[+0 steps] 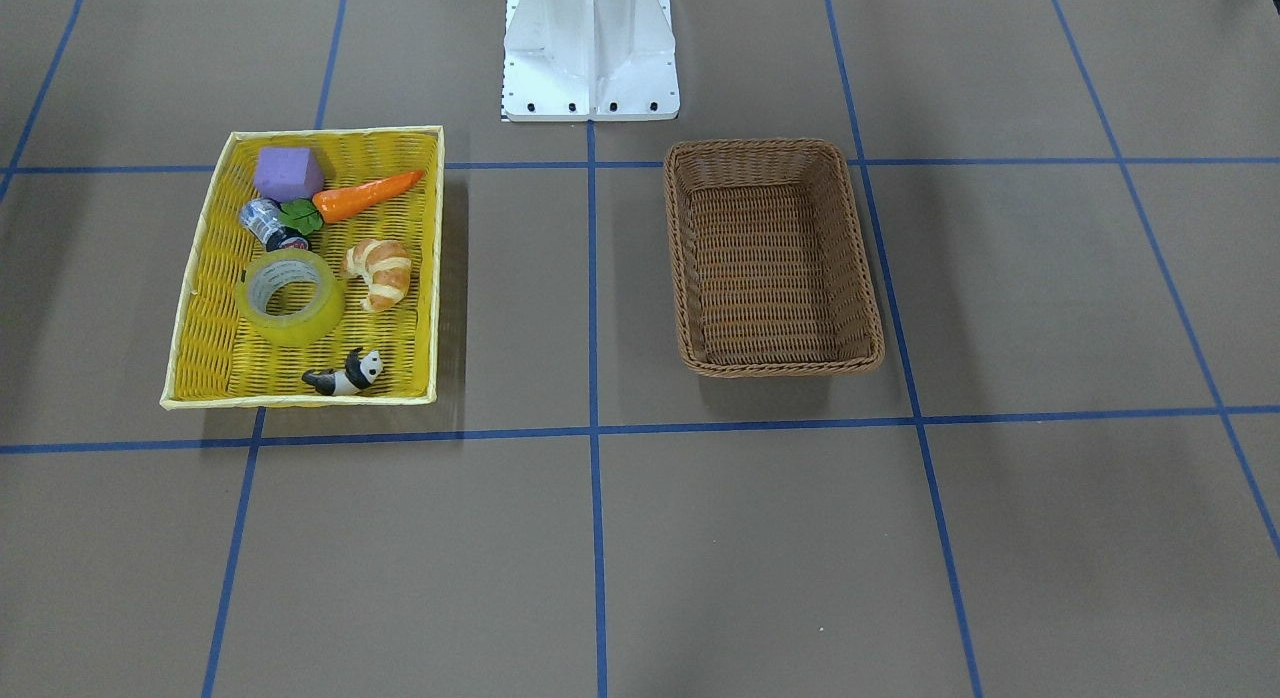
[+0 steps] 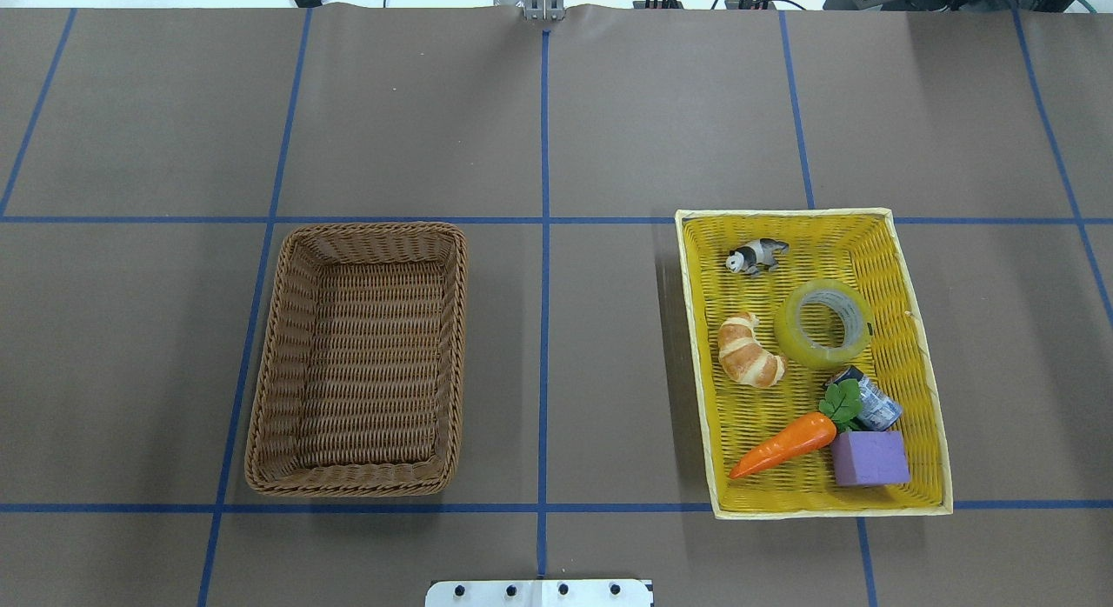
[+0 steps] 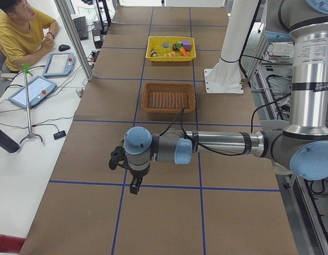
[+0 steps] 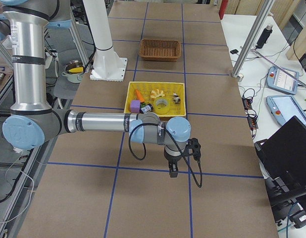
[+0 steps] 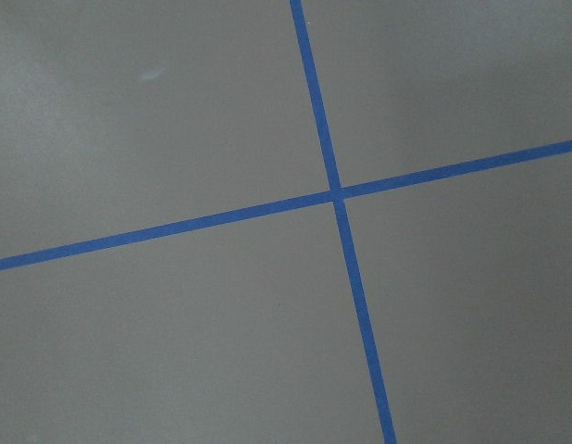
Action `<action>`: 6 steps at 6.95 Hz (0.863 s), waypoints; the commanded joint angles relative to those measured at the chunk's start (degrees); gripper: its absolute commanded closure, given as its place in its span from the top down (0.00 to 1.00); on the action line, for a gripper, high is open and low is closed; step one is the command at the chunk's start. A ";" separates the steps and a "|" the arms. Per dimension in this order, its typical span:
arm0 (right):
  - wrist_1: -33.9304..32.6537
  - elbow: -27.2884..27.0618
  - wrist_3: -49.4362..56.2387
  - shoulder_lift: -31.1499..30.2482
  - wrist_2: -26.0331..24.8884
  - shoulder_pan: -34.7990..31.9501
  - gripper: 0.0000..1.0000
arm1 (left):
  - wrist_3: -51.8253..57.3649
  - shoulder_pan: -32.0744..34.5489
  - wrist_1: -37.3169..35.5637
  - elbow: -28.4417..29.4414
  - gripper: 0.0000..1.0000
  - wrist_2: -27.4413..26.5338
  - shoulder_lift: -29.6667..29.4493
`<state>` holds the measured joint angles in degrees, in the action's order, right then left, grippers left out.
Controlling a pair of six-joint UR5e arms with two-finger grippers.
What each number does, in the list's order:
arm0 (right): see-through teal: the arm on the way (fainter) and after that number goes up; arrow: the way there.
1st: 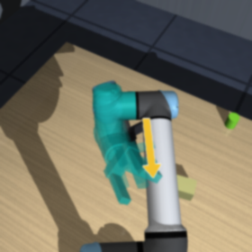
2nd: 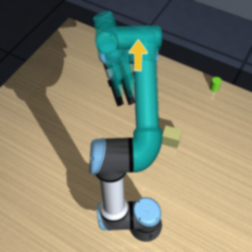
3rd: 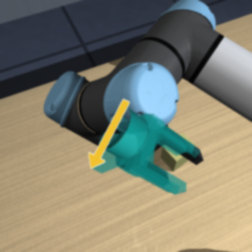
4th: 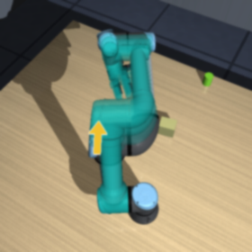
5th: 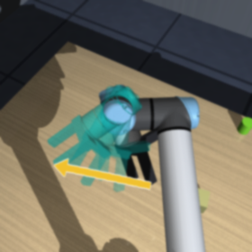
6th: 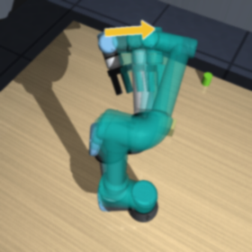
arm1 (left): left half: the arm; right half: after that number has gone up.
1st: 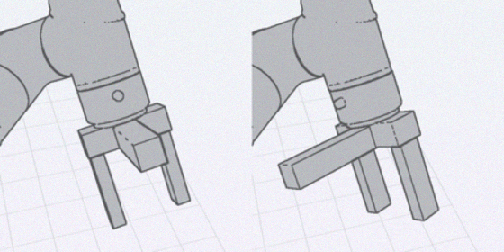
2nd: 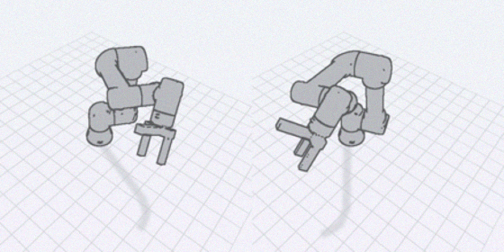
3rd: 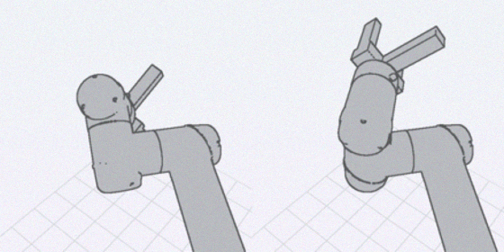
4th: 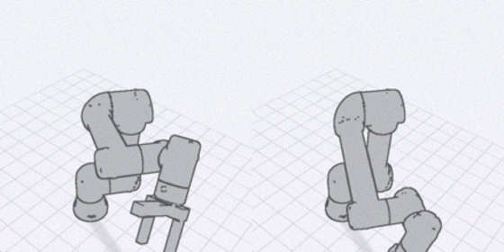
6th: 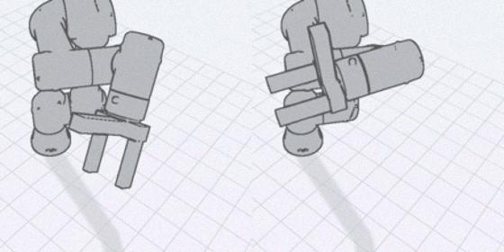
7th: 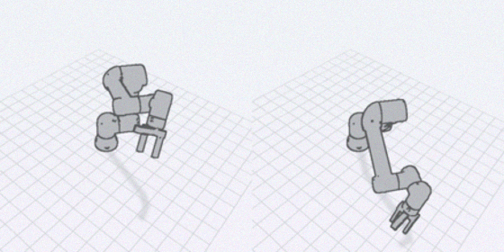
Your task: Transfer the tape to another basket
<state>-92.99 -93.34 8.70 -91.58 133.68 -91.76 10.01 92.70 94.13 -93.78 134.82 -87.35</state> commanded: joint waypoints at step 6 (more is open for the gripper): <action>18.75 -0.79 -1.22 -0.88 0.00 0.18 1.00 | -0.52 -0.24 0.18 -2.72 0.99 -0.26 -0.45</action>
<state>-81.84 -94.10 8.24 -92.36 133.75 -91.64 9.59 92.47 94.16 -95.87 134.40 -87.14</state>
